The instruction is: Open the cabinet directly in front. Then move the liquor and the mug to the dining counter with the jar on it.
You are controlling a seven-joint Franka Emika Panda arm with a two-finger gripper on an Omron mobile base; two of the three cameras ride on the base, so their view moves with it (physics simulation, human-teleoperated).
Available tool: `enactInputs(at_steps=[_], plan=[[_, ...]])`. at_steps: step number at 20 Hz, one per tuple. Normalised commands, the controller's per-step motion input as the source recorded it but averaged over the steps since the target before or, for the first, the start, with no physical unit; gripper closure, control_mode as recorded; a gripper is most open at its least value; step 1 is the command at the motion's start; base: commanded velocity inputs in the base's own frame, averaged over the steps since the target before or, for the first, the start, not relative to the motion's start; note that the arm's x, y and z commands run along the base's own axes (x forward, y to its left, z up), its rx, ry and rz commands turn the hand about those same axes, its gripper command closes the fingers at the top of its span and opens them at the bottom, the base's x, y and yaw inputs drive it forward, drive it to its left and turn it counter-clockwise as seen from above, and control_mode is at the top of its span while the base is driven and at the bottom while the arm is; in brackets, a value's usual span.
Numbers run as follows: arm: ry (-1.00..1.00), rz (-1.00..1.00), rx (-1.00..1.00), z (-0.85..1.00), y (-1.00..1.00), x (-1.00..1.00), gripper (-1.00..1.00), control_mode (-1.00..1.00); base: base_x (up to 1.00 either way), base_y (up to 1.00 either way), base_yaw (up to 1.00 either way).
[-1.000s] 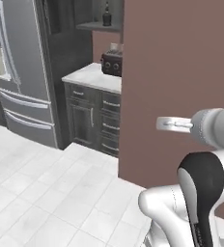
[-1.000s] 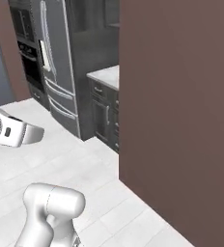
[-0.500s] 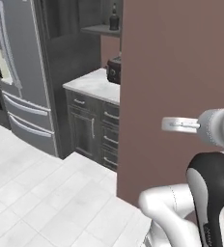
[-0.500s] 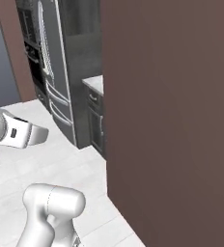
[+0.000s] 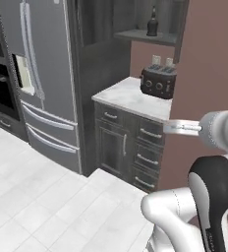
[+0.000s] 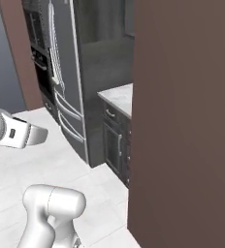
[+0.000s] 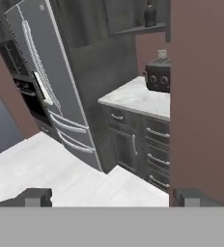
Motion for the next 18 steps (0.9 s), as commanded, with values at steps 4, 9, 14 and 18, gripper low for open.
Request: enactInputs(at_steps=[4, 9, 14, 18], plan=[[0.00, 0.00, 0.00, 0.00, 0.00, 0.00, -1.00, 1.00, 1.00, 0.74, -0.25], [0.00, 0.00, 0.00, 0.00, 0.00, 0.00, -1.00, 1.00, 1.00, 0.68, -0.56], [0.00, 0.00, 0.00, 0.00, 0.00, 0.00, -1.00, 1.00, 1.00, 0.76, -0.58], [0.00, 0.00, 0.00, 0.00, 0.00, 0.00, -1.00, 1.00, 1.00, 0.75, -0.56]])
